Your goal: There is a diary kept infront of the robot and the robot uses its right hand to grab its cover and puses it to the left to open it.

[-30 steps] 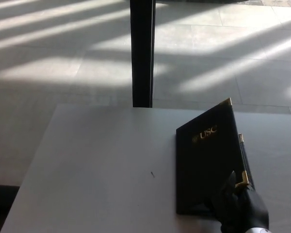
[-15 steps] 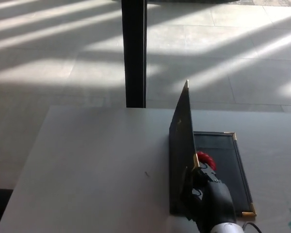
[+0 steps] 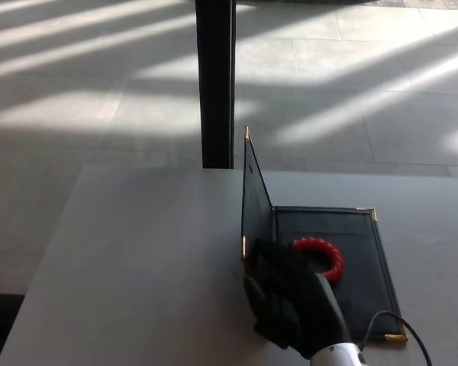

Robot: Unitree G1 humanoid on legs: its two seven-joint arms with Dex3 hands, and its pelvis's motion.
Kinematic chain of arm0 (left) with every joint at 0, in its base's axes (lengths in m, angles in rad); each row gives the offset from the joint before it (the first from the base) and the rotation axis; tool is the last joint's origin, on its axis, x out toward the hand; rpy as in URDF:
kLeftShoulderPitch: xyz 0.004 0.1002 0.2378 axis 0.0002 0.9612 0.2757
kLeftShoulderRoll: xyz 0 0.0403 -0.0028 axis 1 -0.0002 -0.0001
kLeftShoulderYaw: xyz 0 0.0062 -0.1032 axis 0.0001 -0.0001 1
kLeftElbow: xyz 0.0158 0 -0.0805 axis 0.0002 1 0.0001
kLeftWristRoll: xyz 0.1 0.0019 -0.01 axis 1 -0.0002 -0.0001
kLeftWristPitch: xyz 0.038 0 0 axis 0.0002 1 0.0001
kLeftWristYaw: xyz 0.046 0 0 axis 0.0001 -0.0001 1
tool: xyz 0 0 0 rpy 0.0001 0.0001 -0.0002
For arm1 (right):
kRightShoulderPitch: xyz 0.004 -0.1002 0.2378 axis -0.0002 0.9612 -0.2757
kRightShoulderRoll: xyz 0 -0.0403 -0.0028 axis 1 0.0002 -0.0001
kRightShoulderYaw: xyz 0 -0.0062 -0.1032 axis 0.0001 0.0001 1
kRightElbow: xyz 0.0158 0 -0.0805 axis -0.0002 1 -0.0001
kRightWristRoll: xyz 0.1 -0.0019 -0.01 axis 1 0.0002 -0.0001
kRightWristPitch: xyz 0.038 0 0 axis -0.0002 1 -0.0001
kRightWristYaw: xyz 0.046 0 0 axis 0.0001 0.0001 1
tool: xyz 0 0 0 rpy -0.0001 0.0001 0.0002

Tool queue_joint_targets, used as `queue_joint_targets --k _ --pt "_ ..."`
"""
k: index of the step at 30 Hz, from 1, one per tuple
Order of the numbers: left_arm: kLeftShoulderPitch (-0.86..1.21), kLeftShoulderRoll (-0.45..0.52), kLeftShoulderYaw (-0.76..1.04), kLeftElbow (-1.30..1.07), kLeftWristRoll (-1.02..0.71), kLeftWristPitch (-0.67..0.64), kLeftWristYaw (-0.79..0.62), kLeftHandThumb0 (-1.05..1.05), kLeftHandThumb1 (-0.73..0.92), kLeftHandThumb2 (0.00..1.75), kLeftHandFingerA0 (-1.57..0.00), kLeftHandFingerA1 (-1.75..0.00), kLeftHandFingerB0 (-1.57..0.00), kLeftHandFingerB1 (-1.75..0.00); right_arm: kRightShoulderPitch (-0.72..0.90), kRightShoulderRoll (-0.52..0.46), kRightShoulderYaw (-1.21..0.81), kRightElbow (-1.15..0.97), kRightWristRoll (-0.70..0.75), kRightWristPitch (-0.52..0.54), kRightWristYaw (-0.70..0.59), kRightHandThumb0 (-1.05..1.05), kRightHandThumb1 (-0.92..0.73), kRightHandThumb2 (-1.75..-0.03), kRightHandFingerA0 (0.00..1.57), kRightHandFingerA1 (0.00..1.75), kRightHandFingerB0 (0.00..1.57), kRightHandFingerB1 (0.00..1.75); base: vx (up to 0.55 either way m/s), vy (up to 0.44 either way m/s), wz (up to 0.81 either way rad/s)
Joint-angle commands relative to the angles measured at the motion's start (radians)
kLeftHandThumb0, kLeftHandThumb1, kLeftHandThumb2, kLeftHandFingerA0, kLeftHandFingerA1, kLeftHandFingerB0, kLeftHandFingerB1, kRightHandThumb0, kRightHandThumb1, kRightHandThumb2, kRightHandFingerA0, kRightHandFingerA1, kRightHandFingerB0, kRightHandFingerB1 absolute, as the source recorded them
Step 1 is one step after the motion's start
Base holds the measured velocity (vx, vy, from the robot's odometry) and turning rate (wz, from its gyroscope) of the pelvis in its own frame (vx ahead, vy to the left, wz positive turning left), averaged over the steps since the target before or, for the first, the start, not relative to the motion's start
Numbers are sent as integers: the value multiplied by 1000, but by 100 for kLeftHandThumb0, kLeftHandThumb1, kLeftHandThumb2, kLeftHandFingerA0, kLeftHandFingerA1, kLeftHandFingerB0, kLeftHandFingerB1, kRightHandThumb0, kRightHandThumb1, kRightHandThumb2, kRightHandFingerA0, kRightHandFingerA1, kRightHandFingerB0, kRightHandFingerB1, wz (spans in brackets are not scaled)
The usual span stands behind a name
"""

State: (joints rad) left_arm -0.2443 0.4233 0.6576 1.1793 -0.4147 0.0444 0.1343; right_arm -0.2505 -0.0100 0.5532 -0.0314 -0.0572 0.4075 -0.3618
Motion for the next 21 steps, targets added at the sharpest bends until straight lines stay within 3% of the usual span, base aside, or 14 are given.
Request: queue_joint_targets --k 1,2,6,11,12,15,16,17,21 --pt "-19 59 -22 -8 19 30 1 -95 79 161 -44 -120 0 -89 -190 -190 270 51 -409 71 169 -63 -80 -64 33 57 29 49 0 0 0" --pt "-19 60 -25 -9 20 31 -5 -87 74 155 -34 -110 0 -85 -213 -208 334 63 -493 101 168 -64 -75 -62 35 56 32 49 0 0 0" --pt "-43 58 -30 -8 20 37 3 -89 75 157 -37 -113 0 -86 -249 -213 456 85 -609 145 168 -55 -62 -58 34 55 34 50 0 0 0" --pt "-59 60 -37 4 23 38 10 -96 77 160 -40 -118 0 -89 -262 -169 551 114 -647 172 154 -54 -59 -58 33 55 35 51 0 0 0" --pt "-64 59 -36 5 21 41 10 -91 71 154 -41 -116 0 -87 -265 -164 563 114 -649 177 160 -55 -59 -58 33 55 35 51 0 0 0" --pt "-71 58 -49 4 32 38 23 -96 79 161 -49 -123 0 -89 -286 -147 590 139 -648 175 164 -56 -61 -58 34 56 35 51 0 0 0" --pt "-74 58 -49 7 31 34 17 -95 74 157 -43 -119 0 -89 -290 -144 592 141 -646 180 166 -56 -62 -58 35 56 35 51 0 0 0" --pt "-77 58 -50 8 31 33 19 -104 82 165 -49 -128 0 -93 -294 -144 595 142 -644 187 171 -57 -64 -59 34 55 34 50 0 0 0" --pt "-88 61 -62 11 38 37 30 -105 83 166 -49 -128 0 -95 -305 -160 592 157 -640 190 165 -58 -65 -59 36 55 37 51 0 0 0"
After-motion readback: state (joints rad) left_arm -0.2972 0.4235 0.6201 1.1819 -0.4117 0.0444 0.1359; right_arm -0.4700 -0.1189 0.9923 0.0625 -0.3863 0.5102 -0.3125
